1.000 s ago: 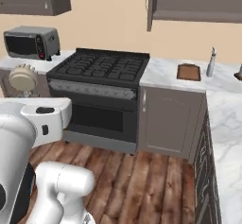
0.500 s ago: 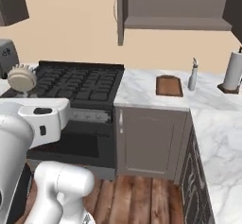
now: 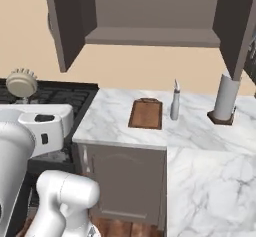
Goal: Grab the spray bottle from the cabinet, then place it next to the cutting board for sanitizing. Then grab the dish brush from the countertop next to the sink and place it next to the cutting board.
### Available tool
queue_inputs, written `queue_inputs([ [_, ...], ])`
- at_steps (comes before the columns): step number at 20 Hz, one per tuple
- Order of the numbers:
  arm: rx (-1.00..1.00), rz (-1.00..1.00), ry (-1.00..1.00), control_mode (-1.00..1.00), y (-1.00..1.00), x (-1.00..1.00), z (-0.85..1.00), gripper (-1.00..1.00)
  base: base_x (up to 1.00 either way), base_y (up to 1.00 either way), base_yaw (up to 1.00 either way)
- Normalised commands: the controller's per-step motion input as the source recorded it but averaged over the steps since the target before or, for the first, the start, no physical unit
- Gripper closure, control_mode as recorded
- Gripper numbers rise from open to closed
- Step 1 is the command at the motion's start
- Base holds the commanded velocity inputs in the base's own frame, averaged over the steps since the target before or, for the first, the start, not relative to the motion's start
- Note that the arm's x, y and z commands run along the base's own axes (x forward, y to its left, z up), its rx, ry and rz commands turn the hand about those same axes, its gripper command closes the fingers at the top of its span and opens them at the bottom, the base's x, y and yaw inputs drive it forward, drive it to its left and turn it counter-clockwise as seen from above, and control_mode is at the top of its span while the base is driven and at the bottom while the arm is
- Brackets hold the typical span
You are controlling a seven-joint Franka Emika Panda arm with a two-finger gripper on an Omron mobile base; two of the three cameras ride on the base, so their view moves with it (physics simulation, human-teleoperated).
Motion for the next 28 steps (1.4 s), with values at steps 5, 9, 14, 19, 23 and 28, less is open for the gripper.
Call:
queue_inputs([
  [5,0.0,0.0,0.0,1.0,0.0,0.0,0.0,1.0,1.0,0.0,0.0],
  [9,0.0,0.0,0.0,1.0,0.0,0.0,0.0,1.0,1.0,-0.08,0.01],
  [14,0.0,0.0,0.0,1.0,0.0,0.0,0.0,1.0,0.76,-0.33,0.17],
  [19,0.0,0.0,0.0,1.0,0.0,0.0,0.0,1.0,0.44,-0.29,0.31],
  [23,0.0,0.0,0.0,1.0,0.0,0.0,0.0,1.0,0.4,-0.09,0.11],
  [28,0.0,0.01,0.04,-1.0,-0.04,0.03,-0.04,1.0,0.26,-0.08,0.07],
])
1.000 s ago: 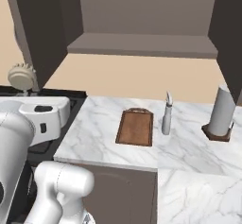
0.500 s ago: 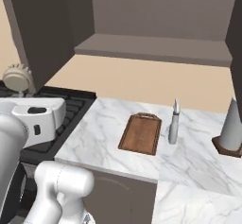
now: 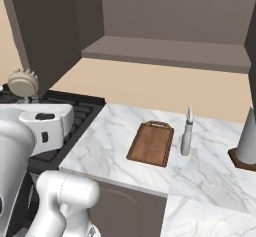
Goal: Grab the spray bottle from the cabinet, then place it next to the cutting board for sanitizing. Then grab the dish brush from the countertop next to the sink and place it next to the cutting board.
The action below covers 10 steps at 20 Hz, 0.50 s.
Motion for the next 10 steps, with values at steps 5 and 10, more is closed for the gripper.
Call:
queue_inputs([
  [5,0.0,0.16,0.6,-1.0,-0.64,0.8,-0.76,1.0,0.0,0.0,0.0],
  [10,-0.01,0.13,0.59,-1.0,-0.61,1.0,-1.0,1.0,0.0,0.0,0.0],
])
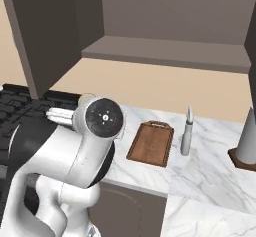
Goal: Grab the spray bottle from the cabinet, then place it next to the cutting board for sanitizing. Then grab the dish brush from the countertop next to the sink and place it next to the cutting board.
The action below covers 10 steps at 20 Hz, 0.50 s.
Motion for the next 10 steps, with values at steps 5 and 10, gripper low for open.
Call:
queue_inputs([
  [5,-0.06,0.1,0.45,-1.0,0.0,1.0,-1.0,1.0,0.0,0.0,0.0],
  [10,-0.05,0.11,0.35,-1.0,0.0,1.0,-1.0,1.0,0.0,0.0,0.0],
])
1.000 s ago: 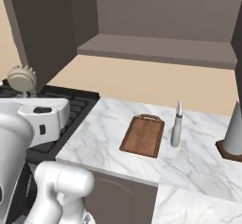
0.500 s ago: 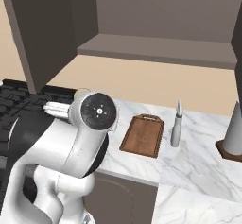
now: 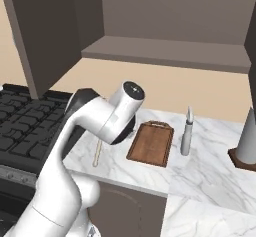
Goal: Grab the spray bottle from the cabinet, then place it next to the cutting board for sanitizing. Then grab the dish brush from the countertop next to the sink and place it next to the cutting board.
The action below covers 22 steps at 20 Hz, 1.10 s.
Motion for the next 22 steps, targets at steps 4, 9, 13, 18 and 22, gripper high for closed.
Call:
queue_inputs([
  [4,-0.09,0.09,0.22,-1.0,0.0,1.0,-1.0,1.0,0.0,0.0,0.0],
  [9,-0.12,0.09,0.14,-1.0,0.0,1.0,-1.0,1.0,0.0,0.0,0.0],
  [13,-0.1,0.06,0.14,-1.0,0.0,1.0,-1.0,1.0,0.0,0.0,0.0],
  [18,-0.02,0.0,0.18,-1.0,0.0,0.69,-0.48,1.0,0.0,0.0,0.0],
  [22,0.0,0.0,0.19,-1.0,0.0,0.69,-0.36,1.0,0.0,0.0,0.0],
])
